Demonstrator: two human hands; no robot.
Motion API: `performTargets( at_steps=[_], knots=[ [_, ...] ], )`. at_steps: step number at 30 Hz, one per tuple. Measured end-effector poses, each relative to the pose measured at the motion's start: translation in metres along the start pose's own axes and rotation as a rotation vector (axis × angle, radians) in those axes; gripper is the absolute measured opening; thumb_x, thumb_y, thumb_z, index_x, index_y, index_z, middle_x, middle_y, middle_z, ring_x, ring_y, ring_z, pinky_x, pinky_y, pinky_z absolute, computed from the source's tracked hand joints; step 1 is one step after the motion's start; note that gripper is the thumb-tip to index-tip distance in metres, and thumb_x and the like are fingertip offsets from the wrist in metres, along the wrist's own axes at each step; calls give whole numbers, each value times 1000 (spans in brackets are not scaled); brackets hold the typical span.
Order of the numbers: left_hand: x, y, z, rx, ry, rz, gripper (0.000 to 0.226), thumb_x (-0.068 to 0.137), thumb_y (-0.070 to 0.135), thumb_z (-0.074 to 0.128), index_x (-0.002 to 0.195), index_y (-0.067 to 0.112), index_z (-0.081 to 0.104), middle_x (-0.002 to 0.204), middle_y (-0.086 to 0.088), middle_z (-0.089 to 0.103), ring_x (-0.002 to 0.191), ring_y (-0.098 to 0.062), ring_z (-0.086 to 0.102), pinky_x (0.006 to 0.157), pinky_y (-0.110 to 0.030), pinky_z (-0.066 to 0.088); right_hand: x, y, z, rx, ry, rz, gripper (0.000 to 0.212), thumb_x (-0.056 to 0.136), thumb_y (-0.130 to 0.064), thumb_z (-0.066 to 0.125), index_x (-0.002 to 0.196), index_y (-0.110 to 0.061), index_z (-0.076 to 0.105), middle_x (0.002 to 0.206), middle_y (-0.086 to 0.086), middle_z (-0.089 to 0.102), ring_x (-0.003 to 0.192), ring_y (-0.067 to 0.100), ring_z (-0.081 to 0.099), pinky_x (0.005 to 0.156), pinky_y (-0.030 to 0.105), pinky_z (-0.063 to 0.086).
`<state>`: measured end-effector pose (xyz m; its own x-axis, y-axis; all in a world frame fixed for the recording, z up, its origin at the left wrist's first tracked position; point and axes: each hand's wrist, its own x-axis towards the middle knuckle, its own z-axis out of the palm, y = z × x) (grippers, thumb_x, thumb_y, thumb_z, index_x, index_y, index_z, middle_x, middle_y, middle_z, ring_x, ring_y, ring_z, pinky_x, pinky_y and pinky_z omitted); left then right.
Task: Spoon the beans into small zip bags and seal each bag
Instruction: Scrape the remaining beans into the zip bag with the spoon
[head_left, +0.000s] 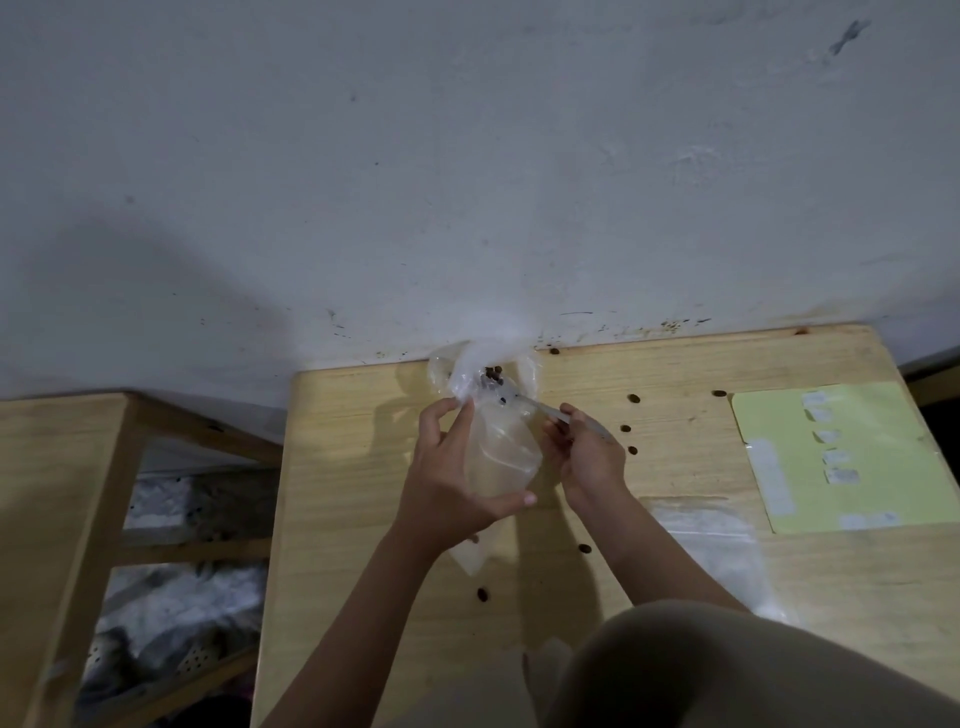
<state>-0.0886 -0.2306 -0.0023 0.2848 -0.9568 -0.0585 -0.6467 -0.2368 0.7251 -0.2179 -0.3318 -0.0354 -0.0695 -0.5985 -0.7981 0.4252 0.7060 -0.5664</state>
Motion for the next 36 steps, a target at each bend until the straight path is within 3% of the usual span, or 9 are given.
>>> performTargets(
  at_steps=[5,9,14,21,25,28,36],
  knots=[
    [2,1,-8,3,-7,-73,123,46,64,80,146,15,29,135,13,18,119,4,25,98,-25,41,2,-10,-6,14,-15,-26,15,94,-7,53,85,-5,66,79,12,65,69,16,64,60,23,59],
    [1,1,-10,24,-8,-99,120,47,59,83,146,16,29,132,17,18,117,2,27,98,-26,41,3,-16,-11,65,-12,-42,13,93,-5,54,86,-3,66,78,10,65,68,16,63,54,20,56],
    [-1,-1,-8,39,-36,-112,126,42,72,71,147,18,27,132,19,17,120,-2,28,100,-32,44,-1,-17,-16,-14,-68,-115,16,96,-8,51,97,-1,66,80,11,66,73,15,65,67,26,58],
    [-3,-8,-3,30,-51,-155,126,44,68,78,148,23,22,137,15,15,130,-14,29,95,-42,49,-25,-37,-31,-233,-224,-349,21,97,-13,49,90,-6,68,80,9,66,77,17,65,73,31,58],
    [-2,-10,0,40,-50,-163,124,49,61,83,149,22,20,139,11,15,131,-15,27,102,-36,42,-45,-45,-42,-408,-324,-546,20,96,-9,49,91,-5,68,82,11,67,76,18,67,75,33,58],
    [-3,-10,2,32,-49,-159,124,50,61,83,149,19,20,140,9,15,132,-16,26,100,-30,39,-55,-42,-44,-548,-388,-681,21,94,-6,51,87,-15,69,79,2,70,75,15,69,75,32,58],
    [-4,-10,1,55,-35,-137,124,47,64,81,147,18,24,137,7,18,126,-16,32,98,-37,46,-37,-34,-18,-556,-188,-787,17,96,-10,50,94,-12,67,81,2,68,79,18,67,73,31,55]
  ],
)
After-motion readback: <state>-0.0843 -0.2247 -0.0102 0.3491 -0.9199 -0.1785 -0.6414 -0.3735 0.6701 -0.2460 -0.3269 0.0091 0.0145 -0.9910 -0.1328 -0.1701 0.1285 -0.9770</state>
